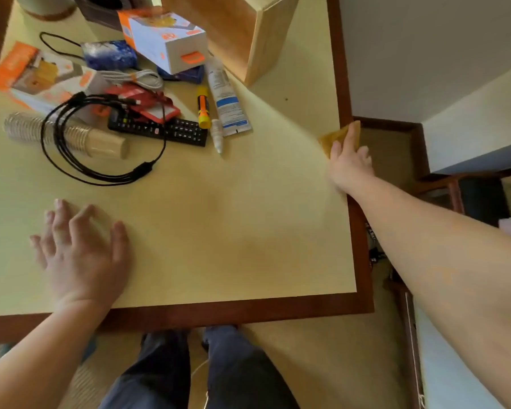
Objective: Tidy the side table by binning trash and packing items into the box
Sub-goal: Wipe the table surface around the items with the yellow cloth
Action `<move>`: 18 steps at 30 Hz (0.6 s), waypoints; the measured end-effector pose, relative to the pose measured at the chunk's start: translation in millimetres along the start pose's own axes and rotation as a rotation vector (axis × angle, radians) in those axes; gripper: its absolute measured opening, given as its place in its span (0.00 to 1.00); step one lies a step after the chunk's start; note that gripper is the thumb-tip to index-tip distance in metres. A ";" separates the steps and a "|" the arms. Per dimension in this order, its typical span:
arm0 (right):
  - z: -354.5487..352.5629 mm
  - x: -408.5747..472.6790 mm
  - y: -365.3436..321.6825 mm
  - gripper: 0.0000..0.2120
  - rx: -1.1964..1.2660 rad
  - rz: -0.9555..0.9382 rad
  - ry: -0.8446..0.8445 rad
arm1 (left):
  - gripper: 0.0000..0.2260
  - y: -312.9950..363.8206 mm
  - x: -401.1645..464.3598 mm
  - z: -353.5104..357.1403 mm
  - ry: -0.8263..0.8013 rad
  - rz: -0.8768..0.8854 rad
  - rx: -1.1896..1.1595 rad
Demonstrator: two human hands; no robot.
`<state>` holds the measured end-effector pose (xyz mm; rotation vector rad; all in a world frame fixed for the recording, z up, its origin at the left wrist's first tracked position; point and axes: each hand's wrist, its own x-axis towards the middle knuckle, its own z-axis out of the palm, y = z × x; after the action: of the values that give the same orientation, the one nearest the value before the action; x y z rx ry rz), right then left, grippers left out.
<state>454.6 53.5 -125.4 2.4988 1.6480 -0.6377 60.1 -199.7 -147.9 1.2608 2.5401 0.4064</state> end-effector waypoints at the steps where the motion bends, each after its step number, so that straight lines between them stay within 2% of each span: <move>1: -9.5 21.4 -16.1 0.30 -0.001 0.006 0.015 | 0.28 -1.3 -0.4 4.2 0.020 -0.008 -0.030; 3: -23.4 57.0 -48.9 0.30 0.029 0.005 0.021 | 0.30 -25.1 10.6 23.3 0.016 -0.073 -0.037; 5: -30.5 88.0 -72.1 0.30 0.073 0.008 0.018 | 0.37 -110.1 26.8 82.8 0.001 -0.293 -0.072; 6: -31.7 99.6 -79.0 0.29 0.085 0.009 0.025 | 0.39 -149.6 27.5 99.3 0.020 -0.253 -0.104; 7: -31.9 107.1 -82.9 0.29 0.089 0.006 0.036 | 0.39 -161.0 30.3 101.9 0.074 -0.196 -0.108; 8: -30.6 109.8 -84.1 0.29 0.084 -0.003 0.045 | 0.38 -146.2 26.0 92.2 0.084 -0.150 -0.111; 10: -23.5 95.8 -73.1 0.29 0.040 -0.025 0.056 | 0.33 -55.0 12.0 36.4 0.063 -0.084 -0.097; 12: -10.0 55.8 -45.6 0.28 -0.012 -0.036 0.076 | 0.29 -14.4 1.6 10.0 0.042 -0.011 -0.078; 18: 62.5 -161.4 97.9 0.27 -0.068 -0.136 0.158 | 0.29 -2.5 -0.1 -3.5 -0.011 -0.010 -0.017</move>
<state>469.7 -144.5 -135.9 2.4624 1.8730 -0.3970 57.0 -201.6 -145.5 1.2403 2.5269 0.4167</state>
